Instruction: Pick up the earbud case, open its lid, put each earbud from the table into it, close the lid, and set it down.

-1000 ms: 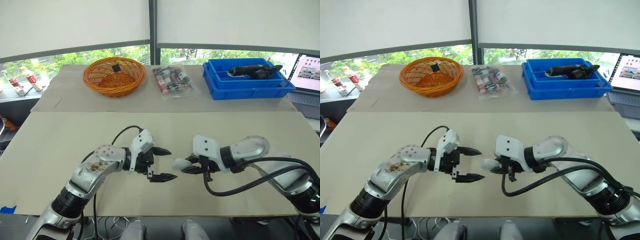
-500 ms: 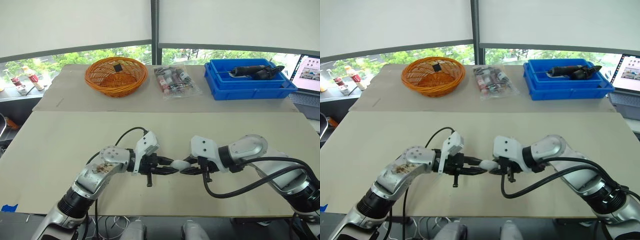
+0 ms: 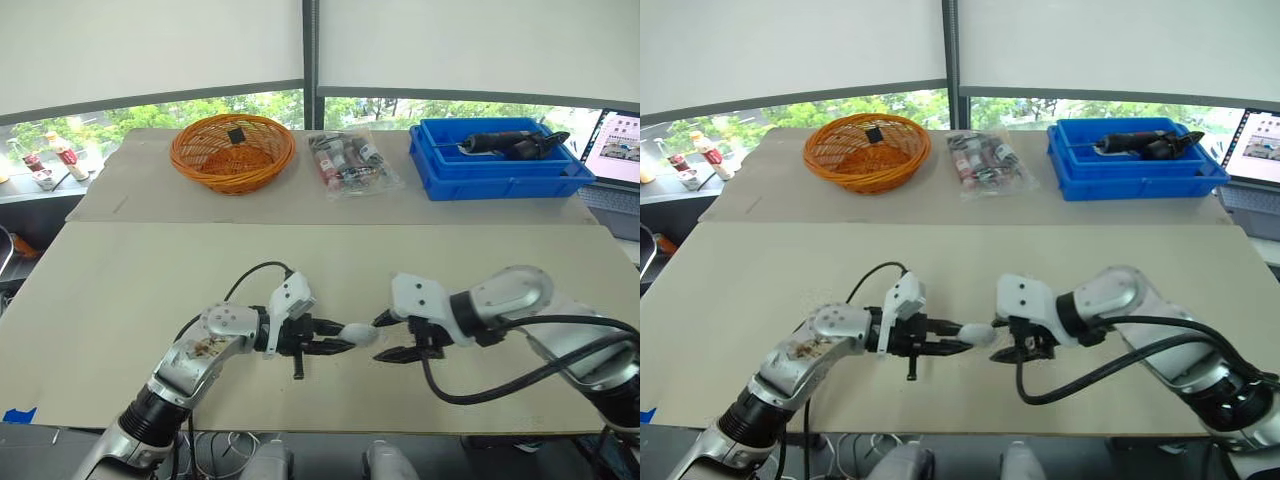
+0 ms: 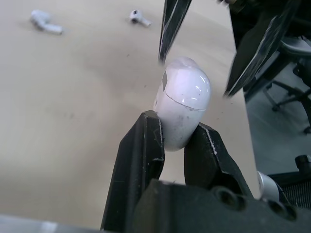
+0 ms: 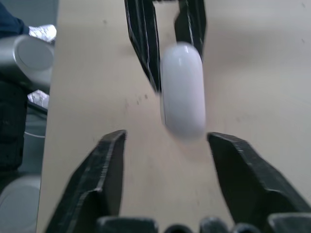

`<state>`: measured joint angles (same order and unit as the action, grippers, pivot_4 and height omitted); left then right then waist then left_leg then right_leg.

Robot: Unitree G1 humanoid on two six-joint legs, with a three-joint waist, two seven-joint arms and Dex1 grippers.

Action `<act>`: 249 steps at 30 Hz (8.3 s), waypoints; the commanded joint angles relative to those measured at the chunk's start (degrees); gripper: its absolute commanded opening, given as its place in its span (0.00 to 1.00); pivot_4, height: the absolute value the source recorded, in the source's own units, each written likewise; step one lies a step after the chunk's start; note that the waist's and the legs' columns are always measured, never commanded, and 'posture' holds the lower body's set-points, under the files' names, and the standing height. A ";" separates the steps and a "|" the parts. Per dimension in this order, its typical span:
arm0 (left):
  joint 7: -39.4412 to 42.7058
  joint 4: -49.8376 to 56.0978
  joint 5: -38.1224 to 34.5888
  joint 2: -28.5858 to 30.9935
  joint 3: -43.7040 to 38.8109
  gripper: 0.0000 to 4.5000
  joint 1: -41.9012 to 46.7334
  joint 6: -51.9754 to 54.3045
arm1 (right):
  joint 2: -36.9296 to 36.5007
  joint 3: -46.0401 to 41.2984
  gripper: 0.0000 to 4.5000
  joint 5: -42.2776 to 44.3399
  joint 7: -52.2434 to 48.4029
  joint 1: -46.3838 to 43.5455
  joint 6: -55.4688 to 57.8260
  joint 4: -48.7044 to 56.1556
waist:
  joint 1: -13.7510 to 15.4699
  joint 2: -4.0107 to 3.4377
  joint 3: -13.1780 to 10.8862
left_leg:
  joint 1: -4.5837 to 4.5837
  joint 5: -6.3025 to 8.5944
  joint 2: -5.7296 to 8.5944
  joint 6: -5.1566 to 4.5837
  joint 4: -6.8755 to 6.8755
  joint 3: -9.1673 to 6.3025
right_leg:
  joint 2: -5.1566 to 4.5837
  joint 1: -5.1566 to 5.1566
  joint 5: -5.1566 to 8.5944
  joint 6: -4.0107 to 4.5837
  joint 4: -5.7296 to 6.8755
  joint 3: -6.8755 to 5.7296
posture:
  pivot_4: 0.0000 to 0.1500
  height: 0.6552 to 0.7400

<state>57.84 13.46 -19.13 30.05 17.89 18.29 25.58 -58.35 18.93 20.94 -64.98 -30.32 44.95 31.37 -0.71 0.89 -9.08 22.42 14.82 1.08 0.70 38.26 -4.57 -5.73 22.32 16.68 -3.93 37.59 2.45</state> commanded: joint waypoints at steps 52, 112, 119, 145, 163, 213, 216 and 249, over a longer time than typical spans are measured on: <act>1.72 -5.41 -2.98 -7.31 -7.40 0.13 -3.41 -16.65 | 10.52 -17.13 0.95 4.18 7.88 3.58 -10.82 0.08 | 0.29 0.00 0.00 | -0.01 0.00 0.03 0.00 0.05 -0.01 | -0.03 -0.05 -0.01 0.01 0.02 0.01 | 1.00 1.00; -9.50 -11.96 1.16 -12.04 -12.85 0.13 -8.20 -31.30 | 43.47 -17.64 1.00 -17.76 52.27 21.06 -18.99 -15.15 | 0.02 -0.23 0.16 | -0.15 -0.04 0.05 0.07 0.02 0.06 | -0.01 -0.09 0.00 0.01 0.09 0.11 | 1.00 1.00; -9.62 -11.72 1.43 -11.92 -12.46 0.13 -8.31 -31.25 | 49.92 -17.63 1.00 -20.67 59.42 14.95 -17.41 -25.12 | -0.11 -0.24 0.16 | -0.16 -0.05 0.05 0.09 -0.01 0.07 | -0.01 0.00 0.00 0.01 0.26 0.11 | 1.00 1.00; -11.62 -7.90 1.96 -11.79 -11.29 0.13 -12.03 -30.46 | 40.58 -15.99 0.07 -13.50 41.67 16.03 -12.65 -16.14 | -0.29 -0.29 0.19 | -0.19 -0.04 0.04 0.08 -0.02 0.07 | -0.01 -0.03 0.00 0.01 0.25 0.11 | 1.00 1.00; -14.95 4.83 1.28 -9.10 -10.73 0.13 -20.05 -25.87 | -5.23 -17.14 0.07 -7.13 -22.79 24.33 -55.48 -29.58 | -0.08 -0.24 0.14 | -0.22 0.00 -0.04 0.01 -0.02 0.23 | -0.01 -0.22 0.00 0.00 -0.08 0.10 | 1.00 1.00; -17.62 7.29 1.39 -9.70 -8.30 0.13 -21.02 -22.70 | -17.10 -14.19 0.74 -24.27 -11.85 29.65 -32.91 -3.82 | 1.28 -0.25 0.14 | -0.17 0.00 -0.01 0.01 0.06 0.23 | -0.03 -0.21 0.00 0.00 -0.07 0.11 | 1.00 1.00; -17.75 7.36 1.34 -9.64 -8.23 0.13 -21.12 -22.69 | -16.34 -13.11 0.74 -24.63 -11.76 29.04 -31.97 -3.83 | 1.22 -0.25 0.14 | -0.17 0.00 -0.01 0.01 0.06 0.23 | -0.03 -0.21 0.00 0.01 -0.07 0.12 | 1.00 1.00; -18.28 5.64 1.00 -10.92 -7.92 0.13 -18.88 -23.21 | -7.22 -16.18 0.08 -12.12 -9.73 16.99 -15.74 -1.53 | 0.76 -0.23 0.13 | -0.16 0.00 -0.02 0.01 0.05 0.20 | -0.02 -0.20 0.00 0.01 -0.06 0.11 | 1.00 1.00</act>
<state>39.73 18.12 -17.88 19.62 10.08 -1.50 3.03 -66.37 5.66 4.63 -75.82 -11.83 24.65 27.06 0.04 0.66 -8.95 22.26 14.82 1.05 0.72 38.31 -4.38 -5.74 22.12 16.68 -3.92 37.54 2.55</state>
